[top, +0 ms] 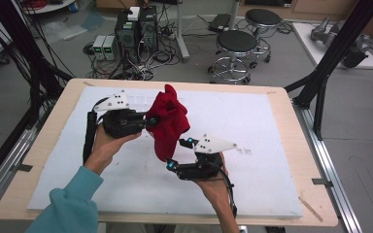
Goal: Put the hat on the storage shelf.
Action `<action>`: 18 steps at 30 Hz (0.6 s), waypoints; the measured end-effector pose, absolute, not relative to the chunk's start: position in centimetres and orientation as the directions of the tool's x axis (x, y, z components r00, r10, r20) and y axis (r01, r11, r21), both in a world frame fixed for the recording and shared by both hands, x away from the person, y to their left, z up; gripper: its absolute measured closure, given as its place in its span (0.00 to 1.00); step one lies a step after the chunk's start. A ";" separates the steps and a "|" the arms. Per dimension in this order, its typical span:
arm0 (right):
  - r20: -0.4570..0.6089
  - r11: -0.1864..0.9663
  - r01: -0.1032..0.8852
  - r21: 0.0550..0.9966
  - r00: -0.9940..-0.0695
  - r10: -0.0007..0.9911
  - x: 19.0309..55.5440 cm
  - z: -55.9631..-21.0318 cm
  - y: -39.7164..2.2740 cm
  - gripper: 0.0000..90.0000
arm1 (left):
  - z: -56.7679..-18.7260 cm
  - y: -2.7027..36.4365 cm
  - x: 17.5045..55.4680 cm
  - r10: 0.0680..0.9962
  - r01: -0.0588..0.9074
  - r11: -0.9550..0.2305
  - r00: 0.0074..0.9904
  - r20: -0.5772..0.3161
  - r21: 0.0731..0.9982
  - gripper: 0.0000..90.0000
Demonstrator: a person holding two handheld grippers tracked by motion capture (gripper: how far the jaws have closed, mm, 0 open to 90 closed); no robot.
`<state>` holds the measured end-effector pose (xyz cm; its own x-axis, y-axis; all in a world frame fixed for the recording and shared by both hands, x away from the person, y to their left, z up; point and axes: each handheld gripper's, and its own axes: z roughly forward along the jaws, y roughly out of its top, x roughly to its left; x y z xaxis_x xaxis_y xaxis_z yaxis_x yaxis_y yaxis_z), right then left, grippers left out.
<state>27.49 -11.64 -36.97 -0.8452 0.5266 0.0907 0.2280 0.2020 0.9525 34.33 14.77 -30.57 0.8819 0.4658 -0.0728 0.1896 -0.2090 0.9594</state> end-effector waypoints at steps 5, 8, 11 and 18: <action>0.099 0.189 0.240 0.952 -0.830 0.549 27.6 -37.1 -11.1 0.50 | -30.6 14.5 34.2 0.466 0.182 -0.213 0.882 -0.064 0.960 0.96; 0.108 0.188 0.251 0.950 -0.824 0.557 27.7 -37.0 -10.8 0.57 | -30.6 14.6 34.2 0.469 0.181 -0.201 0.880 -0.068 0.963 0.96; 0.098 0.208 0.253 0.945 -0.824 0.559 27.8 -37.2 -10.5 0.66 | -30.6 14.5 34.1 0.466 0.180 -0.206 0.882 -0.065 0.962 0.96; 0.116 0.211 0.279 0.937 -0.816 0.567 27.6 -37.0 -10.4 0.94 | -30.6 14.3 34.0 0.468 0.168 -0.214 0.882 -0.050 0.962 0.96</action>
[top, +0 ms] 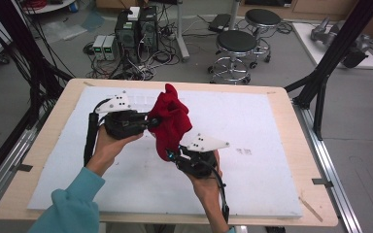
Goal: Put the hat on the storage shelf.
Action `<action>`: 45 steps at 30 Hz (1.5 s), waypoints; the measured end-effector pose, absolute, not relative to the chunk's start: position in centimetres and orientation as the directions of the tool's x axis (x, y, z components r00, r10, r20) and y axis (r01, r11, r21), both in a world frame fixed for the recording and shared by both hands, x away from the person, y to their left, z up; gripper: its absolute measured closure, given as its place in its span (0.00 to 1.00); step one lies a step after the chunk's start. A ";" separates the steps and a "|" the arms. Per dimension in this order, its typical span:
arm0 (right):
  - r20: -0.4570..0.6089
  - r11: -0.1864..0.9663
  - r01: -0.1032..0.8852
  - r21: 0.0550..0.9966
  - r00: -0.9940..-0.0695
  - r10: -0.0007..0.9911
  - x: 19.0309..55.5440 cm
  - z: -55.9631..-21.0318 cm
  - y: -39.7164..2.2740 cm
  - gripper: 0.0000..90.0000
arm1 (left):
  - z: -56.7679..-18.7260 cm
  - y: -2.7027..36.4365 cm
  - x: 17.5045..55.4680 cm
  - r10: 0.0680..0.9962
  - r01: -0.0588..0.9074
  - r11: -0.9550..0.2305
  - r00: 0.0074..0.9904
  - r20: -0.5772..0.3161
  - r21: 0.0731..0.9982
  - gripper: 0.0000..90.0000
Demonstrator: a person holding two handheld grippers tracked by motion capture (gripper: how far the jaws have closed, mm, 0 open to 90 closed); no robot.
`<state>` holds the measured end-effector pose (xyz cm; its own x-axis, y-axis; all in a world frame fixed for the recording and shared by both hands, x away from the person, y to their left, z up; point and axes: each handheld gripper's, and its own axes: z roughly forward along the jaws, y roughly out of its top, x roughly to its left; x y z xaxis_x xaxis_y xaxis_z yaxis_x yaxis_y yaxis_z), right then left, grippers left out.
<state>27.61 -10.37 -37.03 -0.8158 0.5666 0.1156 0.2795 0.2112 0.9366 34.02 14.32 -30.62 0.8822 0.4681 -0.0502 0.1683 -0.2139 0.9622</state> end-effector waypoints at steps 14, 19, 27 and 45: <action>0.109 0.193 0.271 0.943 -0.800 0.590 27.4 -36.9 -10.8 0.95 | -30.8 14.5 34.6 0.576 0.203 -0.198 0.815 -0.054 0.959 0.10; 0.102 0.190 0.263 0.946 -0.798 0.595 27.4 -36.7 -11.2 0.95 | -31.0 15.5 34.5 0.565 0.189 -0.174 0.823 -0.059 0.966 0.08; 0.113 0.155 0.260 0.953 -0.782 0.613 27.8 -36.4 -11.9 0.95 | -32.4 17.4 34.1 0.584 0.192 -0.191 0.810 -0.046 0.963 0.08; 0.092 0.105 0.230 0.967 -0.708 0.700 31.6 -34.5 -13.5 0.95 | -37.4 24.4 31.4 0.672 0.159 -0.186 0.740 0.007 0.970 0.08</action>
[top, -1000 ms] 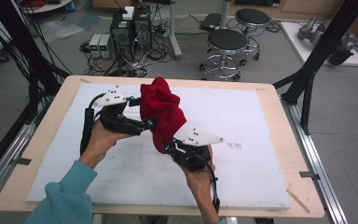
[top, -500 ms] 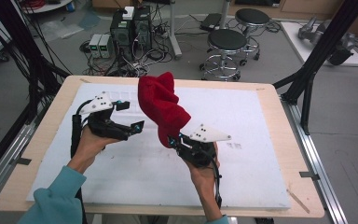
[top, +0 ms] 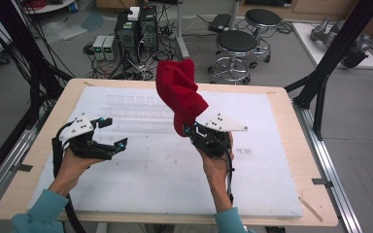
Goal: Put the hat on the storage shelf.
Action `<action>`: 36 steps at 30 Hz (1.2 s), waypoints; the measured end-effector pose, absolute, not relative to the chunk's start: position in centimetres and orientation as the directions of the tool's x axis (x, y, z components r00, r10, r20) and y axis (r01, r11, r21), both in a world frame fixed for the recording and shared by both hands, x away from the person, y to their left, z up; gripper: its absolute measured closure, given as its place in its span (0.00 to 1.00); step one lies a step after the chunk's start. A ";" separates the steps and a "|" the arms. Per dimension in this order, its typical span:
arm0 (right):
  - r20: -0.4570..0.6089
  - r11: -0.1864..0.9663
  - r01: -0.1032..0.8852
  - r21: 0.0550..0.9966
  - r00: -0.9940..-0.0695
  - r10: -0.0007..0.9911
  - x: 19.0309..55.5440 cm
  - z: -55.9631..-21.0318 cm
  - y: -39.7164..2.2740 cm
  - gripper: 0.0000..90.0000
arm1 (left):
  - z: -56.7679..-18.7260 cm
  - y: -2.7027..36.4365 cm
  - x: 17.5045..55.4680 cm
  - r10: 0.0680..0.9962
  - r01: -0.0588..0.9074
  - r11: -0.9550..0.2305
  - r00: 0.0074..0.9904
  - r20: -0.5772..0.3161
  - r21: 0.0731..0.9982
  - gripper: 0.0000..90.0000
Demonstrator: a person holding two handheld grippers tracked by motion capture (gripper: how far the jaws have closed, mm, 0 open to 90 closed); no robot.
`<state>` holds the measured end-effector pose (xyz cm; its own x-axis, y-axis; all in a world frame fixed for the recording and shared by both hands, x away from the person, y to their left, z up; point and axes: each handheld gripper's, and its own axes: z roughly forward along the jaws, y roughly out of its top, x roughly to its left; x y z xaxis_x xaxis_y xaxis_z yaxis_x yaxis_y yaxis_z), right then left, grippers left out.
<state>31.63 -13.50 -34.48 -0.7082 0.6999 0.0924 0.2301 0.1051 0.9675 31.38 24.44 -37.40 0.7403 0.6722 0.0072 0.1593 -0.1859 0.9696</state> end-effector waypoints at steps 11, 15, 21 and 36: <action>0.077 0.124 0.235 0.964 -0.692 0.718 35.6 -34.4 -13.1 0.95 | -41.5 28.1 29.3 0.784 0.155 -0.108 0.621 -0.012 0.982 0.10; 0.079 0.130 0.247 0.960 -0.686 0.723 37.1 -34.8 -12.7 0.95 | -42.5 29.2 29.0 0.800 0.174 -0.074 0.599 -0.045 0.982 0.10; 0.092 0.127 0.266 0.955 -0.676 0.731 39.1 -34.9 -12.5 0.95 | -43.5 30.2 28.8 0.803 0.193 -0.048 0.592 -0.078 0.980 0.11; 0.114 0.145 0.328 0.933 -0.654 0.748 42.2 -36.1 -11.0 0.95 | -44.9 30.7 28.5 0.807 0.190 -0.019 0.582 -0.098 0.982 0.11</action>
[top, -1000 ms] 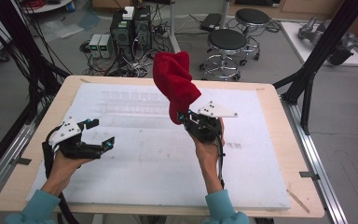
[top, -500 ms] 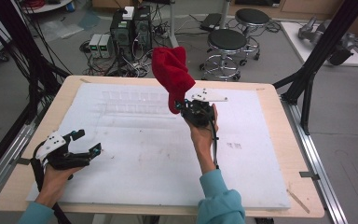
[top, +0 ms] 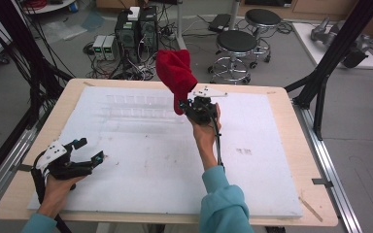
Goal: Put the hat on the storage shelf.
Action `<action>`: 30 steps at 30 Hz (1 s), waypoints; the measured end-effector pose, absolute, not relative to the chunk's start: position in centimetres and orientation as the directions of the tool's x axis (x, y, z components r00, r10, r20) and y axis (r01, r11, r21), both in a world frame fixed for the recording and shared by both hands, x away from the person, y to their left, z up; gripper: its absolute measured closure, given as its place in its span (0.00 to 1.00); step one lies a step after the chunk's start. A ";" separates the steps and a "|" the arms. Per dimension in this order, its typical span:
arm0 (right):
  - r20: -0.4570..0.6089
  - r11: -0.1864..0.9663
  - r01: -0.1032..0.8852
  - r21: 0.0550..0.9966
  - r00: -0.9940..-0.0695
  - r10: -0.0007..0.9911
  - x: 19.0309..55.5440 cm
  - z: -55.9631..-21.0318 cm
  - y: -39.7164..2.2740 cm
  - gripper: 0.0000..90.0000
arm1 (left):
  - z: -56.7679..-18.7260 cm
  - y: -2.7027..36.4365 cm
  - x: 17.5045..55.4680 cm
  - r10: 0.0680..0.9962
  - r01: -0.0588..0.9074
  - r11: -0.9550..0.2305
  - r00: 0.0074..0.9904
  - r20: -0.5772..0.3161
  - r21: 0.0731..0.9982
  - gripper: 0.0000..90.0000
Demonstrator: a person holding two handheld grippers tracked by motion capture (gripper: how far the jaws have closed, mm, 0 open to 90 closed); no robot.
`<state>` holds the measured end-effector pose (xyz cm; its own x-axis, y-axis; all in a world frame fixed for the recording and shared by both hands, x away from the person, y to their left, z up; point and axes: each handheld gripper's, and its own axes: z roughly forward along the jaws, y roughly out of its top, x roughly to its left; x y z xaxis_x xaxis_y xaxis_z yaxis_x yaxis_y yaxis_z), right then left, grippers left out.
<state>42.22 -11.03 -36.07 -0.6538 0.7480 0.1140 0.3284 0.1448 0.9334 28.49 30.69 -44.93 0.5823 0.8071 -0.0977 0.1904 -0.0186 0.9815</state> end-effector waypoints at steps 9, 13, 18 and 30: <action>0.119 0.155 0.354 0.922 -0.642 0.757 42.9 -37.1 -10.5 0.95 | -45.0 30.7 28.6 0.812 0.199 -0.006 0.573 -0.111 0.980 0.13; 0.134 0.149 0.369 0.917 -0.639 0.757 43.1 -37.5 -10.4 0.95 | -45.0 30.7 28.5 0.814 0.196 -0.016 0.572 -0.100 0.981 0.13; 0.130 0.165 0.379 0.911 -0.642 0.756 43.2 -37.9 -10.6 0.95 | -45.0 30.8 28.5 0.822 0.197 -0.002 0.559 -0.111 0.980 0.13; 0.143 0.190 0.410 0.892 -0.654 0.743 42.7 -39.4 -10.9 0.94 | -45.0 30.7 28.4 0.825 0.192 -0.006 0.556 -0.104 0.981 0.13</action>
<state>42.69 -10.94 -39.37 -0.6539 0.7430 0.1429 0.4104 0.1896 0.8920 28.43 30.69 -45.03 0.5560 0.8247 -0.1038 0.1916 -0.0057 0.9815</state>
